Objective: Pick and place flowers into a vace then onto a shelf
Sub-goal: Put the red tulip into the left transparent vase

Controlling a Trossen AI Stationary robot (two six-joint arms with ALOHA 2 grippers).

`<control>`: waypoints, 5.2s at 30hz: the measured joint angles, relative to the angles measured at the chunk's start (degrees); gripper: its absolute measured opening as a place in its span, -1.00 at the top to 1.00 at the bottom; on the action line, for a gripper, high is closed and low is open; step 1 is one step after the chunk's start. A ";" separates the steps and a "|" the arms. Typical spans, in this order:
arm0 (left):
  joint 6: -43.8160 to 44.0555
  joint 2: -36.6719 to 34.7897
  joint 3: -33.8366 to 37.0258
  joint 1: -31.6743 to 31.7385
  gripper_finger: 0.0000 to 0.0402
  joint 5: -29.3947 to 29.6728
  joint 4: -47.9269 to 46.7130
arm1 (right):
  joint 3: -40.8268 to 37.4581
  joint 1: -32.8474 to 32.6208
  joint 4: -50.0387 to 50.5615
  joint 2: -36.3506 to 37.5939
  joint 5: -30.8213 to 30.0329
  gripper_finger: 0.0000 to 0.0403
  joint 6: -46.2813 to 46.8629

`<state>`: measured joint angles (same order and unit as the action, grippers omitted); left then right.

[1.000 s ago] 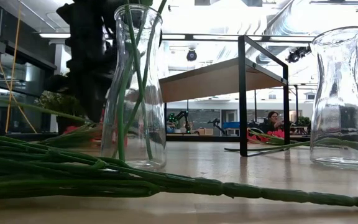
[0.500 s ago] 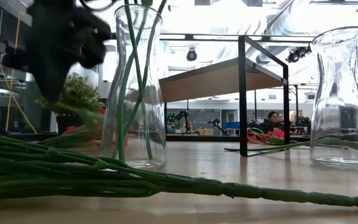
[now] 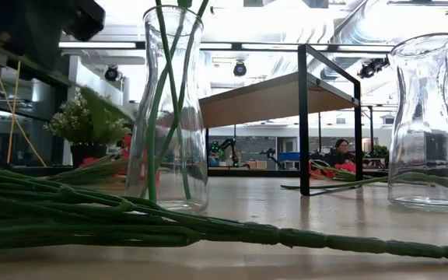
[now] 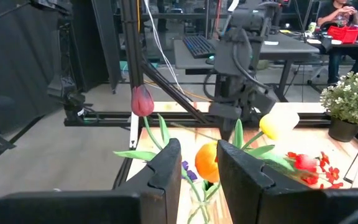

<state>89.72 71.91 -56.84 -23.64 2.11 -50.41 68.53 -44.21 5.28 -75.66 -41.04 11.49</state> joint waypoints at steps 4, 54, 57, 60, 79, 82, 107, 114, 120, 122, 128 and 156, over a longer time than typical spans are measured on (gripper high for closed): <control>1.32 -0.82 -1.51 -2.13 0.89 1.94 -0.73 | 0.00 0.02 -0.01 0.00 -0.09 0.53 0.00; -7.20 -0.45 -33.45 -5.36 0.89 33.12 -25.88 | 0.00 0.37 -0.17 0.00 2.01 0.53 0.43; -8.52 -0.45 -34.46 -5.36 0.89 34.66 -25.87 | 0.00 0.37 -0.18 0.00 1.53 0.53 0.44; -9.43 -0.45 -35.24 -5.33 0.89 35.97 -25.94 | 0.00 0.37 -0.17 0.00 0.85 0.53 0.44; -24.74 -0.45 -35.58 -5.25 0.89 40.96 -11.18 | 0.00 10.11 -6.05 0.00 10.36 0.53 -0.77; -28.02 -0.45 -35.58 -5.25 0.89 41.09 -8.12 | 0.00 12.66 -8.15 0.00 13.39 0.53 -1.48; -45.94 -0.45 -35.58 -5.25 0.89 40.49 4.57 | 0.00 32.58 -21.89 0.02 44.09 0.53 5.84; -51.22 0.33 -35.58 -5.25 0.89 40.29 9.47 | 0.00 37.09 -23.62 0.02 48.23 0.53 8.06; -56.04 1.86 -35.58 -5.25 0.89 40.11 14.47 | 0.00 39.01 -23.78 0.00 50.26 0.53 8.23; -57.08 1.99 -35.58 -5.25 0.89 39.98 15.50 | 0.00 39.23 -24.62 0.00 50.83 0.53 8.24; -58.39 2.56 -35.58 -5.22 0.89 39.31 17.87 | 0.00 39.36 -26.64 0.00 52.13 0.34 9.46; -59.16 6.83 -35.58 -3.30 0.89 35.85 25.31 | 0.00 39.71 -39.08 -6.16 51.04 -0.06 14.06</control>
<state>30.55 78.74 -92.42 -26.94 37.96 -25.09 68.53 -4.49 -33.80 -81.82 10.00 25.54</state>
